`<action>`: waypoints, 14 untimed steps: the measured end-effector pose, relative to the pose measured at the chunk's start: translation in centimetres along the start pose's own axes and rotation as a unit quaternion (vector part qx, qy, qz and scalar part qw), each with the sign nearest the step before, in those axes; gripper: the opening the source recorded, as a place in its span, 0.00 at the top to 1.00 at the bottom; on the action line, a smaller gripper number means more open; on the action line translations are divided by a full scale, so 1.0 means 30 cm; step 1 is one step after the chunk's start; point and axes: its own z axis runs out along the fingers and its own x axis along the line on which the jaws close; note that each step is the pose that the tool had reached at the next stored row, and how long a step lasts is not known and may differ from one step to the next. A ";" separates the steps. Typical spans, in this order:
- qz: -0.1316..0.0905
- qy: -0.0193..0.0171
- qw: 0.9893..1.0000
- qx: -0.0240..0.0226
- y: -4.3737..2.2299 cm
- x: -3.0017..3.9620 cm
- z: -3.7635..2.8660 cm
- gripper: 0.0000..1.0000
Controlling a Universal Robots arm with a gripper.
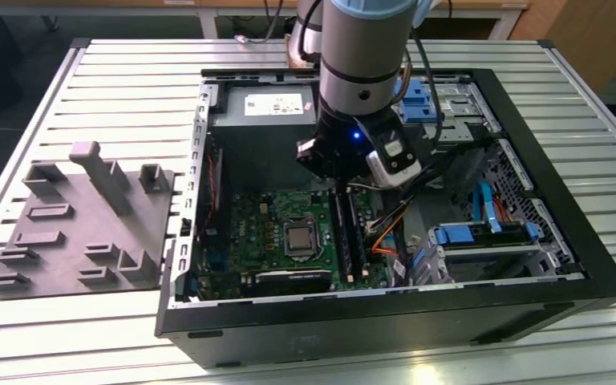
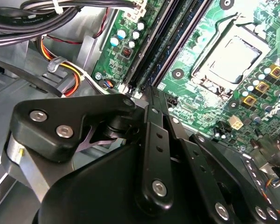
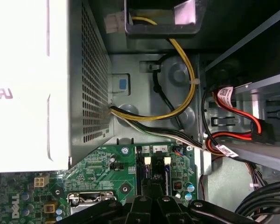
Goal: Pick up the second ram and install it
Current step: 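Press down the second ram until it locks into place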
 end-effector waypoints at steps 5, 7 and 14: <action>0.000 0.000 1.000 0.000 -0.002 0.000 -0.001 0.89; 0.000 0.000 1.000 0.000 -0.004 0.000 -0.001 0.89; 0.000 0.000 1.000 0.000 -0.012 -0.001 -0.002 0.89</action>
